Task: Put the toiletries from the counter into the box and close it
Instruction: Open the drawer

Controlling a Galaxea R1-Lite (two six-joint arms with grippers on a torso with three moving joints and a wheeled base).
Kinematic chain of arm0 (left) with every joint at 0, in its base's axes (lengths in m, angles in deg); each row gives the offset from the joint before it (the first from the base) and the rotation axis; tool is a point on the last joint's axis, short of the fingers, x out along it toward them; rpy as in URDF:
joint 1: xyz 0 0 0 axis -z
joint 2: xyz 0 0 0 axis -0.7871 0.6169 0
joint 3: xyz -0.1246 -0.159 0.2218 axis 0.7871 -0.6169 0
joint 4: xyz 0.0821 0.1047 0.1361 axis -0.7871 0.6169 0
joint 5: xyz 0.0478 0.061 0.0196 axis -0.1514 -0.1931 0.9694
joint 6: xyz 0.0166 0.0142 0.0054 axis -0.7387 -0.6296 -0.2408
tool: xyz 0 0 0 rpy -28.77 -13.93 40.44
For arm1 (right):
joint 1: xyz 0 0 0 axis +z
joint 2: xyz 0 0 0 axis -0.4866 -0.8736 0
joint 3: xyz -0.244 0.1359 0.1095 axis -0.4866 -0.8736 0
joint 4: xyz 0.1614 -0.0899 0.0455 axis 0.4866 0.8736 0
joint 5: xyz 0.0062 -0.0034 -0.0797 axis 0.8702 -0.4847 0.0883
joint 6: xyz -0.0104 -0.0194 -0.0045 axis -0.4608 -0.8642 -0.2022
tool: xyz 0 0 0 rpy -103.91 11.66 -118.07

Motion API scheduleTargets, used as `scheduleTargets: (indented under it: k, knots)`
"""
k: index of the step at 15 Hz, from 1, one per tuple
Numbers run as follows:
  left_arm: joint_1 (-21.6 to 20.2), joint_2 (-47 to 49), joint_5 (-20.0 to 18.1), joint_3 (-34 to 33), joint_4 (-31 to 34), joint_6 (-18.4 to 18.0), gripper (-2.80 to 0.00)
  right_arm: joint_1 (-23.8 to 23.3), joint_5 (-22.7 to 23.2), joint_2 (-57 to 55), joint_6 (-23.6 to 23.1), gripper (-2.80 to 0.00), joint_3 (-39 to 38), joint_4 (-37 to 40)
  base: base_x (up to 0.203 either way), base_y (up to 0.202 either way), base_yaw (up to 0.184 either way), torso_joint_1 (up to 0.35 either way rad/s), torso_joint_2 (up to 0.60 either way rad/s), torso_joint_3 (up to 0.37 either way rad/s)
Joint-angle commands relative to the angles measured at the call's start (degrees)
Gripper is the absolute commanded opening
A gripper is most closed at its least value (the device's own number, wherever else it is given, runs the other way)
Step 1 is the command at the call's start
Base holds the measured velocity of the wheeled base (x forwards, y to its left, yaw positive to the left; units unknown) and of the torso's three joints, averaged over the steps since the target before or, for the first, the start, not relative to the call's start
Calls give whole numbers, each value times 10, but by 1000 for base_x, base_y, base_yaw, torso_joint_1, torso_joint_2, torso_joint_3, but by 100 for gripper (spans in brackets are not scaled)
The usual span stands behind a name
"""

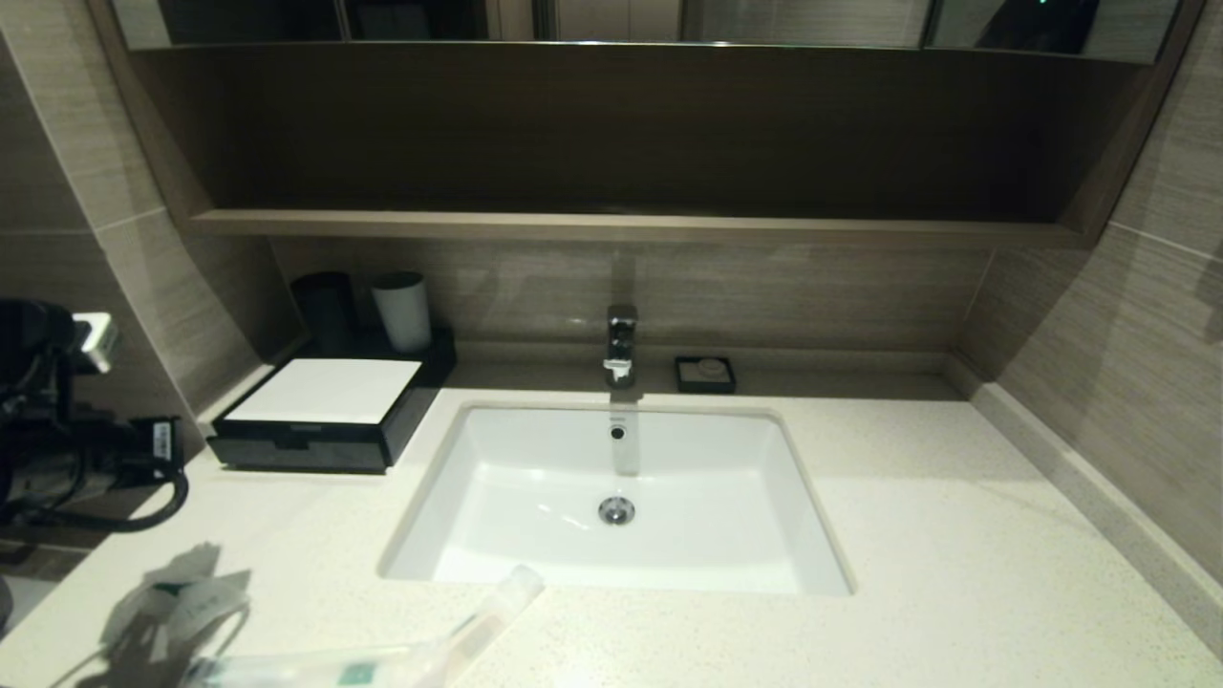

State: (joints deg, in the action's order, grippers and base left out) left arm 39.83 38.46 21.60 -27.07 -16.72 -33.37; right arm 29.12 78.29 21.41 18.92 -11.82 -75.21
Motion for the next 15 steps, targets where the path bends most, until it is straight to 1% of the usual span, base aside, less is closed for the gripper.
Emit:
scheduleTargets:
  k: [1,2,3,4,6,7,10,12,14,15]
  knots:
    - [-9,-14,1,-1,50,-1,-280,0,0,0,0,-280,0,0,0,0,0,0,0,0]
    - [-13,-15,-4,-2,75,-2,-280,0,0,0,0,-280,0,0,0,0,0,0,0,0]
    - [-19,-14,-27,-2,84,-3,-280,0,0,0,0,-280,0,0,0,0,0,0,0,0]
    - [-23,-8,-48,0,87,-4,-280,0,0,1,0,-280,0,0,0,0,0,0,0,0]
    - [-28,25,-59,9,86,-10,-280,0,0,1,0,-280,0,0,0,0,0,0,0,0]
    - [-29,48,-71,22,84,-16,-280,0,0,0,0,-280,0,0,0,0,0,0,0,0]
    - [-36,125,-115,86,82,-45,-280,0,0,1,0,-280,0,0,0,0,0,0,0,0]
    - [-41,175,-127,142,81,-64,-280,0,0,1,0,-280,0,0,0,0,0,0,0,0]
    - [-43,209,-149,183,82,-71,-280,0,0,0,0,-280,0,0,0,0,0,0,0,0]
    - [-43,217,-159,189,82,-74,-280,0,0,1,0,-280,0,0,0,0,0,0,0,0]
